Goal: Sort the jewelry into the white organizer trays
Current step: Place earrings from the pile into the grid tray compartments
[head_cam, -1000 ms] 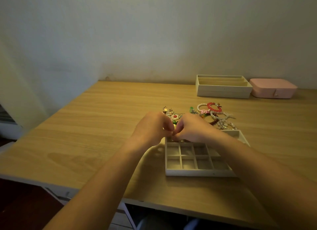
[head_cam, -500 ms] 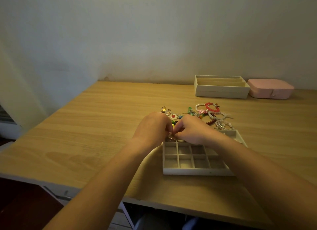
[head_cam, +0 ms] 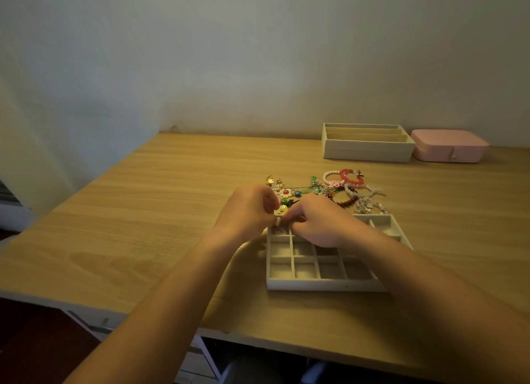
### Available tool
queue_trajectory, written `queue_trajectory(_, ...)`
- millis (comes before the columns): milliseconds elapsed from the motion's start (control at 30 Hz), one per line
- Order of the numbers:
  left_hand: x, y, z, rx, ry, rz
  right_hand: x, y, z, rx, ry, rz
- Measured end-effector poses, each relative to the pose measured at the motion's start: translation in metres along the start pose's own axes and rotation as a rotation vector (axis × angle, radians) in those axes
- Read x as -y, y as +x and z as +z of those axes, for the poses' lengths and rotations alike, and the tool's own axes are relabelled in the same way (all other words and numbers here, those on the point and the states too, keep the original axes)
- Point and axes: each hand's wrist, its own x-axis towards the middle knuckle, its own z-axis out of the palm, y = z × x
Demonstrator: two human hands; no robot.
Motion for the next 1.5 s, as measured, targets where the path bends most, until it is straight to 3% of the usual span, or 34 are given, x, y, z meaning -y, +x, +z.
queue_trajectory(400, 0.008, 0.008, 0.004, 0.046, -0.269, -0.152, 0.002, -0.008, -0.002, -0.021, 0.035, -0.039)
queue_trajectory(700, 0.006, 0.006, 0.007, 0.043, -0.181, -0.102, 0.003, -0.008, 0.000, -0.032, 0.061, -0.039)
queue_trajectory(933, 0.013, 0.007, 0.006, 0.055, -0.290, -0.115, 0.005, -0.009, -0.002, -0.017, 0.026, -0.020)
queue_trajectory(1200, 0.020, 0.006, 0.004, 0.009, -0.313, -0.133, 0.007, -0.009, 0.002, -0.145, 0.085, 0.051)
queue_trajectory(1400, 0.030, 0.020, 0.002, -0.127, -0.254, -0.201, 0.006, 0.010, -0.007, -0.312, 0.164, 0.115)
queue_trajectory(1500, 0.030, 0.029, 0.003, -0.139, -0.199, -0.205, 0.001, 0.029, -0.010, -0.297, 0.155, 0.156)
